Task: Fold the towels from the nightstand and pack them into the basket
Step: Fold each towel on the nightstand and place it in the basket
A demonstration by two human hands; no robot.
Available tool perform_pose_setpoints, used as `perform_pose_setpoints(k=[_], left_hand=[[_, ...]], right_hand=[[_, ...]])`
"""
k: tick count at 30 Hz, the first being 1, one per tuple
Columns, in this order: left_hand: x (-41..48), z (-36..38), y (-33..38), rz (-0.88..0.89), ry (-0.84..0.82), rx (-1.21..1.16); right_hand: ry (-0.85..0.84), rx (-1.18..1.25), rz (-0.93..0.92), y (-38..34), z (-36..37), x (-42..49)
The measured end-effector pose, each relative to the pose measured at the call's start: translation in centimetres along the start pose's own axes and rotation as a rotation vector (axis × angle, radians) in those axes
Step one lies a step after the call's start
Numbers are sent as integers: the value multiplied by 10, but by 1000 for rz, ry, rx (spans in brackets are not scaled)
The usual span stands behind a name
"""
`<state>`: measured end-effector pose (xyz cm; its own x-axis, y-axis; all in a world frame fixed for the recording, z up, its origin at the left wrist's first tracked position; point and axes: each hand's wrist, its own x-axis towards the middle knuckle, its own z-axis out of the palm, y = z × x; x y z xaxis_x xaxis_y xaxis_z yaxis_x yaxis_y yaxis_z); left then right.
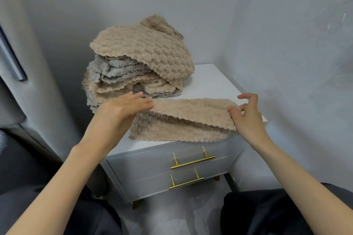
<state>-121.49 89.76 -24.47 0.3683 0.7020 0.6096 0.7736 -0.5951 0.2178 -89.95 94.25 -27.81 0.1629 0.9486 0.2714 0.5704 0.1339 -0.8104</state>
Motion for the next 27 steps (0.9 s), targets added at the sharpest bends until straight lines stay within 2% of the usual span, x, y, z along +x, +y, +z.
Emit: perform_pose_setpoints(k=[6,12,15,20,24,27], left_hand=[[-12,9,-5,-79,-298,-18],[-16,9,-6,-149,-418,-61],[-10,5,0,-169,-368,-43],[1,20,10,-123,-217,-107],[3,46,17,-77,-328,-69],[2,61,17,-62,-409,-31]], right_hand=[[-63,-208,-84,11,5,-11],[-69,-411,-107,12,5,-13],[-52,-527,-72,10,4,-11],[-70,-408,124,4,13,-2],[-84,-366,239,1,19,7],[-92,-378,253,1,20,11]])
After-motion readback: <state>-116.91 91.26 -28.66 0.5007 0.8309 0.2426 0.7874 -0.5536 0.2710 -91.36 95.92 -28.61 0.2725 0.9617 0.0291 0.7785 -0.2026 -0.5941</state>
